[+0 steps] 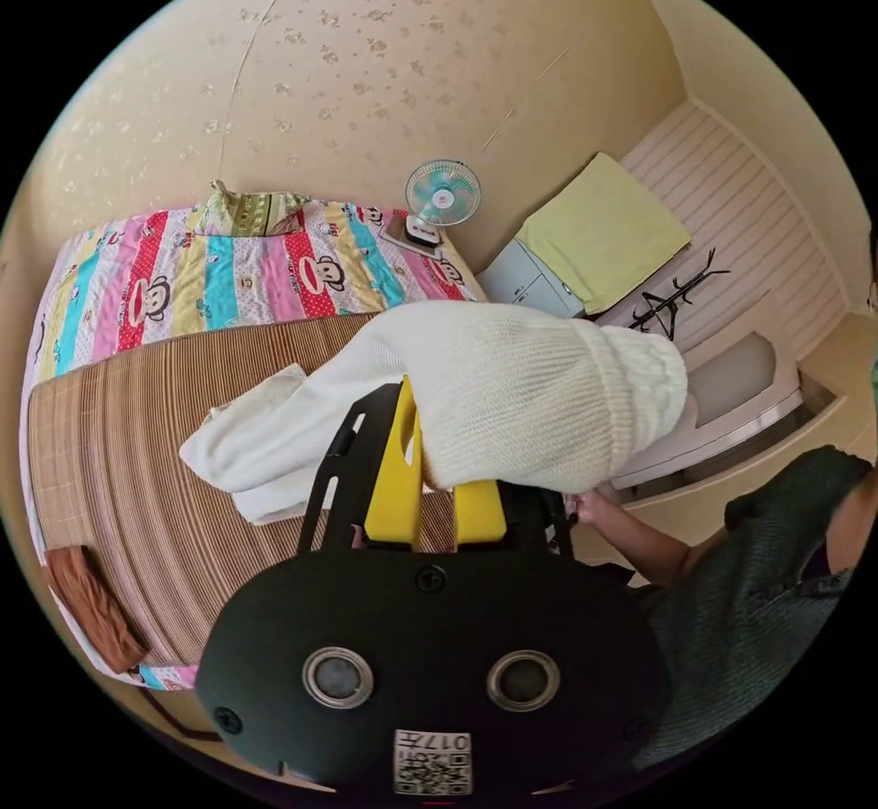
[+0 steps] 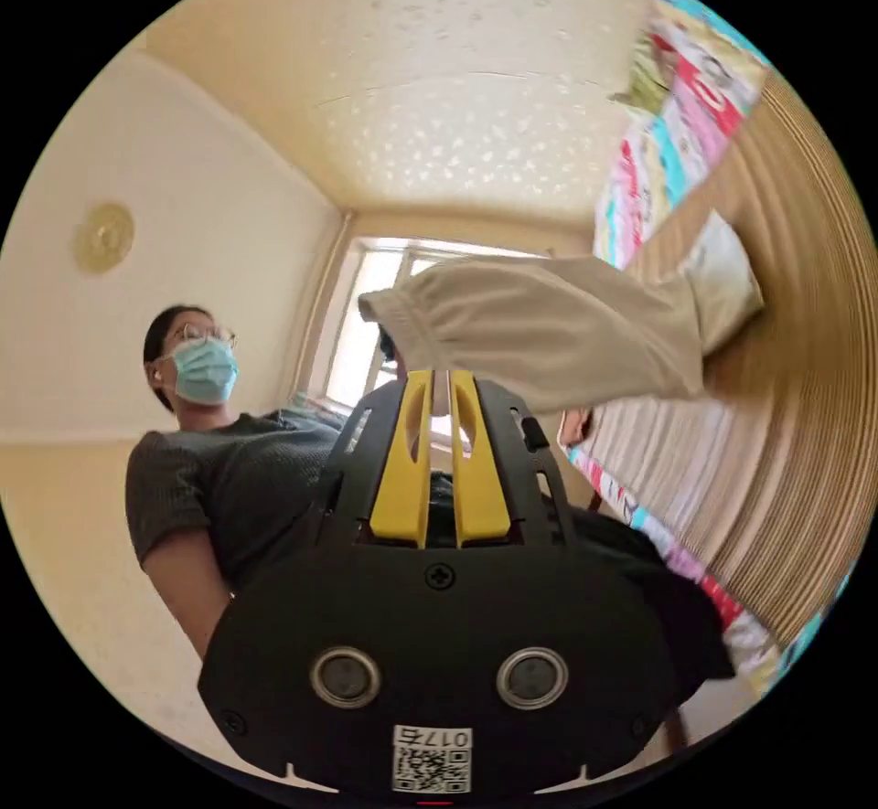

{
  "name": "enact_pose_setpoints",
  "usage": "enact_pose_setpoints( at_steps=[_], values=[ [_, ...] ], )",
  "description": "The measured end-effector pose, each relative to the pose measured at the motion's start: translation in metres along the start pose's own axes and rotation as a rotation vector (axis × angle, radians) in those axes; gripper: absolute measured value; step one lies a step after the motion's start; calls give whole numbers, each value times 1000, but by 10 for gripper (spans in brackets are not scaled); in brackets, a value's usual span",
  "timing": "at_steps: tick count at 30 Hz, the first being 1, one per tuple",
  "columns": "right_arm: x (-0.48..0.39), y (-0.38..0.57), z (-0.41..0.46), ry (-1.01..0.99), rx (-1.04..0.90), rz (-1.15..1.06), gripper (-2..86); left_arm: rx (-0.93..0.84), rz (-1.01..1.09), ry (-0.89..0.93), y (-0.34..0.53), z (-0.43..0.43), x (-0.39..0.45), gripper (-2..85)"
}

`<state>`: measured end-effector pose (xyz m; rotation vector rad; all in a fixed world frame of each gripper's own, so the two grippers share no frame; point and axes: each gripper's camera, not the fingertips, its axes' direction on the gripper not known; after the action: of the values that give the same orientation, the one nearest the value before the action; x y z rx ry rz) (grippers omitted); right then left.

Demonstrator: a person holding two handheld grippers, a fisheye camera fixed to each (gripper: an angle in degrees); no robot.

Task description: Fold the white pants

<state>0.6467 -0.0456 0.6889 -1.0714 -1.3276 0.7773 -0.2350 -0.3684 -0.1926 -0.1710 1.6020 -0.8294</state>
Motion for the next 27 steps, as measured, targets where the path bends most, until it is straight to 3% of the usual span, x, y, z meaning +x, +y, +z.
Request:
enact_pose_setpoints(
  at_steps=[1,4,7,9,12,15,19,24,27],
  values=[
    [19,14,-4,-59,37,109,150,24,13,14,-2,-10,9,22],
    [52,30,18,-342,123,262,240,61,74,34,-7,-29,34,21],
    [45,13,64,-736,185,186,211,61,166,7,-12,-46,63,21],
    [14,-11,83,-862,158,84,120,59,212,1,-16,-58,77,20],
    [-73,-60,69,-770,149,-141,23,132,279,16,-25,-101,91,20],
    [-194,-114,51,-679,96,-438,6,232,362,134,-34,-158,99,22],
    [-379,-153,105,-598,-79,-812,-1,316,507,250,-48,-231,123,27],
    [-497,-153,224,-587,-239,-1005,-3,410,660,303,-51,-314,115,30],
    [-505,-172,297,-379,-243,-1007,-3,407,595,320,-57,-346,68,33]
  ],
)
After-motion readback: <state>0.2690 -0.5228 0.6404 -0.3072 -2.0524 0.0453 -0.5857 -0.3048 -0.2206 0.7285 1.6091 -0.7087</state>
